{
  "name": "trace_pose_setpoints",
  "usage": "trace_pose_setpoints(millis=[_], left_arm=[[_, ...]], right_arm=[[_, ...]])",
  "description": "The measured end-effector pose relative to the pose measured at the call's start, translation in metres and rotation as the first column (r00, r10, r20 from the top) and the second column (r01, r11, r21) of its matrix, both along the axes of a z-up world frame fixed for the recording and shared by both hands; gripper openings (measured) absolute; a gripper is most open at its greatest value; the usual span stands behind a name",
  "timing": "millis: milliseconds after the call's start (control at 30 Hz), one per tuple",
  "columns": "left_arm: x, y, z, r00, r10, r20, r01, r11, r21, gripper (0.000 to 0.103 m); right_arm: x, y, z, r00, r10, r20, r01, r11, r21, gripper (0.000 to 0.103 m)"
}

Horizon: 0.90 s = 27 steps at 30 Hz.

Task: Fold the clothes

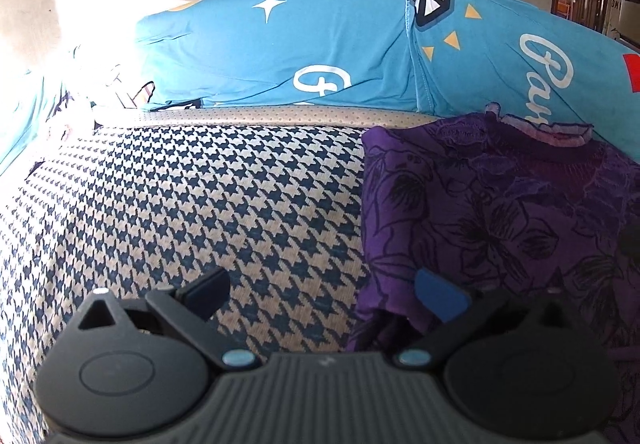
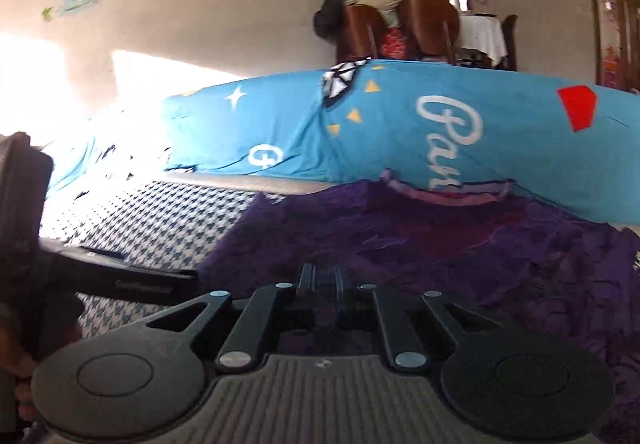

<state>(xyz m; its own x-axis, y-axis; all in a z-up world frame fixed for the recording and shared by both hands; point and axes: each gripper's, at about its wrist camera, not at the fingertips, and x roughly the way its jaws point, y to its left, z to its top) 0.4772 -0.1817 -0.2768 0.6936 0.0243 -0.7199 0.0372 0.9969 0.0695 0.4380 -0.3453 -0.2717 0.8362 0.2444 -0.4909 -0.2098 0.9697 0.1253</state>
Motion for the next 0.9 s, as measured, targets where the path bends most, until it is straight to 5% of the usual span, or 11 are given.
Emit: trace_pose_setpoints(millis=[333,667,900], left_arm=[[0.002,-0.006,-0.005,1.0,-0.006,-0.028,0.006,1.0,-0.004,0.103],[0.003,-0.006,-0.009,0.999,-0.008,-0.053,0.008,1.0,-0.011,0.103],[0.003,-0.004,-0.011,0.997,-0.009,-0.072,0.007,1.0,-0.023,0.103]], right_arm=[[0.014,-0.075,-0.024,0.959,-0.276,-0.06,0.267,0.955,-0.128,0.033],[0.022,-0.114,-0.035,0.893,-0.424,-0.152,0.435,0.899,0.049,0.055],[0.033,-0.107,-0.048,0.868,-0.48,-0.131,0.482,0.876,-0.019,0.058]])
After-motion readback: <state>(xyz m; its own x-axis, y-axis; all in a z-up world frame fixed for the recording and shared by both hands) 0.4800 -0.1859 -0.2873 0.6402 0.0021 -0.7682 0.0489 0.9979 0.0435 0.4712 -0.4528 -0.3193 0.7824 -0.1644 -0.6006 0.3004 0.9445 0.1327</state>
